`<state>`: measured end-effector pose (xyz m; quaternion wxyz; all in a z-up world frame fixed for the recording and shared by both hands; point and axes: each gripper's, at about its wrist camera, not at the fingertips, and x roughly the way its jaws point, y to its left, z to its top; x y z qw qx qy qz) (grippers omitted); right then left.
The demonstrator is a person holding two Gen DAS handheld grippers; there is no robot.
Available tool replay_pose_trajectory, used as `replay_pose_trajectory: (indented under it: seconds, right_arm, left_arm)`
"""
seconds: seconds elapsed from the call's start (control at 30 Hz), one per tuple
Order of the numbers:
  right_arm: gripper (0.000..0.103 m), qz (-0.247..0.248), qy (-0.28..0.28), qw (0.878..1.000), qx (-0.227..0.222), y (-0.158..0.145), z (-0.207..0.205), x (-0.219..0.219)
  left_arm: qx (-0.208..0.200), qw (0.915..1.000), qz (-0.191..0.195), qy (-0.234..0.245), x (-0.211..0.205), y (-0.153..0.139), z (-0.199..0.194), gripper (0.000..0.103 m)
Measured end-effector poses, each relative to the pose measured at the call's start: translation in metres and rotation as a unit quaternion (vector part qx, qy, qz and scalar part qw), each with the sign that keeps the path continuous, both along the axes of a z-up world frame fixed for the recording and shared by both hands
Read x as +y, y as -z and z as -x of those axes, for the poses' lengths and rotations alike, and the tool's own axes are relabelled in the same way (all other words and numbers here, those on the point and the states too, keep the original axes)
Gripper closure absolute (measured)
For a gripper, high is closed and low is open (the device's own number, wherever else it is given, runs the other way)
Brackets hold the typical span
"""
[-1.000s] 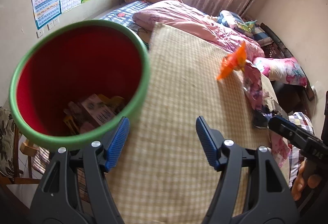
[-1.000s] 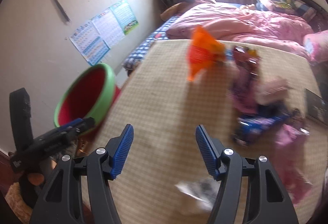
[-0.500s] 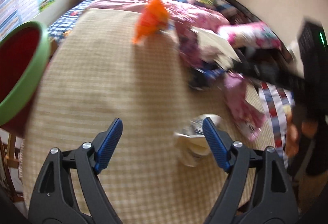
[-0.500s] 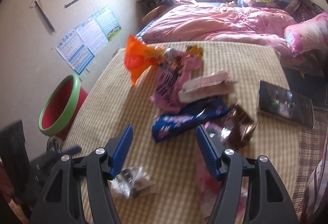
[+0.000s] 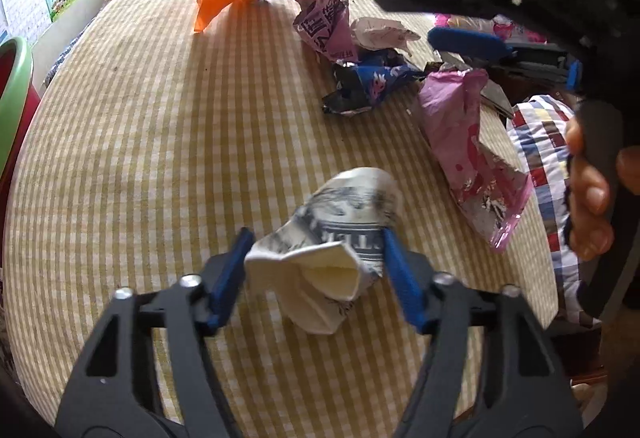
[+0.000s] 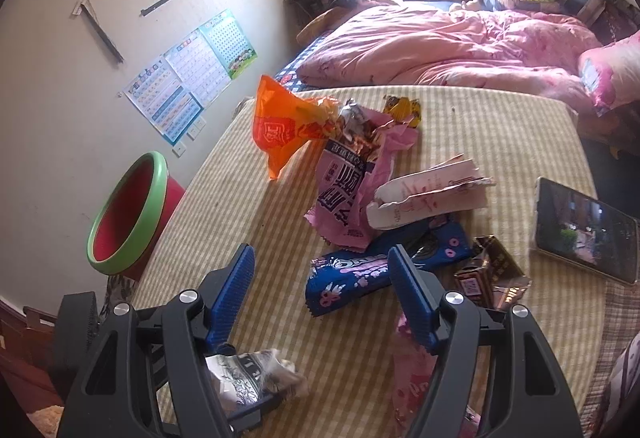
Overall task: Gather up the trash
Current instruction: 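Grasp the white printed paper wrapper with the left tool while the right tool approaches the pile, then grasp the pink snack bag with the right tool while the left tool holds the white paper, then carry the white paper with the left tool toward the red bin while the right tool holds the pink bag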
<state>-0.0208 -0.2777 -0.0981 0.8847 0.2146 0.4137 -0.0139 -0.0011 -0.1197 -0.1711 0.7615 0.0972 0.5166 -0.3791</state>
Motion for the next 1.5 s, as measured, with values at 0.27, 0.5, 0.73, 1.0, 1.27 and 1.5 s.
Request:
replay_pose_trajectory:
  seconds: [0.27,0.5,0.73,1.0,1.27,1.5]
  right_arm:
    - [0.036,-0.010,-0.010,1.000,-0.001,0.005,-0.009,0.004]
    - [0.036,-0.003,-0.001,1.000,0.000,0.006,-0.013,-0.001]
    - [0.036,0.017,0.035,0.999,-0.001,0.000,-0.040,-0.025]
    - [0.036,0.029,0.040,0.998,0.040,0.025,-0.080,-0.029]
    - [0.060,-0.002,0.016,0.999,0.048,0.033,-0.092,-0.022]
    - [0.074,-0.025,-0.002,0.999,0.037,0.027,-0.084,-0.012]
  left_arm:
    - [-0.007,0.9990,-0.008,-0.043,0.025,-0.008,-0.008,0.047]
    - [-0.016,0.9905,-0.019,-0.135,0.073,-0.012,-0.035,0.047]
    - [-0.008,0.9892,-0.020,-0.145,0.082,-0.007,-0.033,0.047]
    - [-0.012,0.9885,-0.013,-0.150,0.089,-0.011,-0.032,0.041]
    - [-0.008,0.9873,-0.007,-0.159,0.097,-0.011,-0.036,0.037]
    - [-0.010,0.9875,-0.004,-0.157,0.096,-0.014,-0.039,0.037]
